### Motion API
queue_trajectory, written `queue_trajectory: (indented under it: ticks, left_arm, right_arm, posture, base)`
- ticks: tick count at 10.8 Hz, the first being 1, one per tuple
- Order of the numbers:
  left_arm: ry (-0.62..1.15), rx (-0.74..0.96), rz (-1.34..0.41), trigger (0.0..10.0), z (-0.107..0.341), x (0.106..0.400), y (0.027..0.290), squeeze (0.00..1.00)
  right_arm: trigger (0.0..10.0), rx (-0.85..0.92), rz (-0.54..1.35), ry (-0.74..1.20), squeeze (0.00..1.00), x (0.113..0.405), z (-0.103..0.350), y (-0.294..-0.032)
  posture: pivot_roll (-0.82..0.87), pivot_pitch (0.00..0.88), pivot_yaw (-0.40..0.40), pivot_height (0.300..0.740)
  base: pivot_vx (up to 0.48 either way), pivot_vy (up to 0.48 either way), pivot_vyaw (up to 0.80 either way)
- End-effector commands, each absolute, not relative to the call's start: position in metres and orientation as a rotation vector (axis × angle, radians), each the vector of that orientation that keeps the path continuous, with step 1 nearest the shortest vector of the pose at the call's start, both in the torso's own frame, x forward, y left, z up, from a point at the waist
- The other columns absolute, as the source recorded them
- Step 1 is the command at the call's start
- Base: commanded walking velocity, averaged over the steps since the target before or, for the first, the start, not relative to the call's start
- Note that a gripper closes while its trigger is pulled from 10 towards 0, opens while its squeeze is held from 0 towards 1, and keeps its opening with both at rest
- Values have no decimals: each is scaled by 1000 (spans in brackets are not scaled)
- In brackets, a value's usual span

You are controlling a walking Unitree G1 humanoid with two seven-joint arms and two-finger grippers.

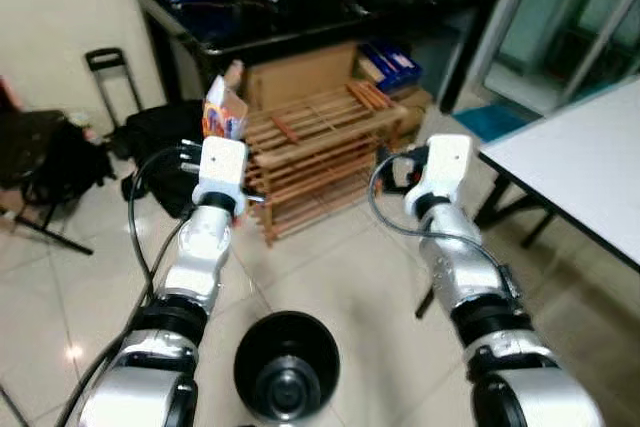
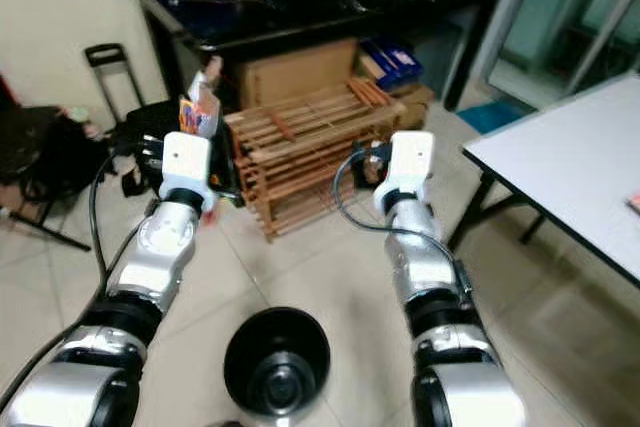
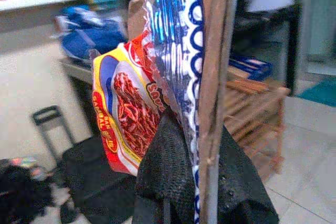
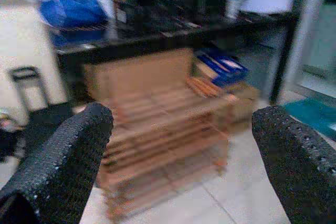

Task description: Picking trash to rubbish bin

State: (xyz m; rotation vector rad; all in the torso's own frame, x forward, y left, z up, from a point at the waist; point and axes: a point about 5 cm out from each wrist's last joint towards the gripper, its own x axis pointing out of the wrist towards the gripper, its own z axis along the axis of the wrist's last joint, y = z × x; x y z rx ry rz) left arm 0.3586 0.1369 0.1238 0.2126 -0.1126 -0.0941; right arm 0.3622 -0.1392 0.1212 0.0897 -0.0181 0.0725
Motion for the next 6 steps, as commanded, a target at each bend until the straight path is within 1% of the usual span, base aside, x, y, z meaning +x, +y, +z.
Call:
queue_trajectory:
  ticks: [1, 3, 4, 5, 6]
  left_arm:
    - [-109, 218, -135, 10000, 123, 358, 132, 0]
    - [79, 209, -186, 10000, 83, 348, 135, 0]
    - [237, 212, -216, 10000, 58, 339, 137, 0]
    - [383, 218, -191, 10000, 26, 320, 144, 0]
    - [510, 162, -121, 10000, 2, 303, 153, 0]
  right_arm:
    - [10000, 99, 64, -28, 0, 364, 125, -139]
    - [10000, 99, 63, -28, 0, 364, 125, -138]
    - [10000, 98, 64, -27, 0, 364, 125, -138]
    - [10000, 98, 65, -29, 0, 364, 125, -137]
    - [10000, 97, 61, -35, 0, 364, 126, -139]
  posture:
    - [30, 0, -35, 716]
    - [31, 0, -33, 716]
    - [29, 0, -32, 716]
    - [20, 0, -30, 716]
    - [13, 0, -31, 716]
  base:
    - [0, 0, 0]
    - [0, 0, 0]
    - [0, 0, 0]
    - [0, 0, 0]
    - [0, 0, 0]
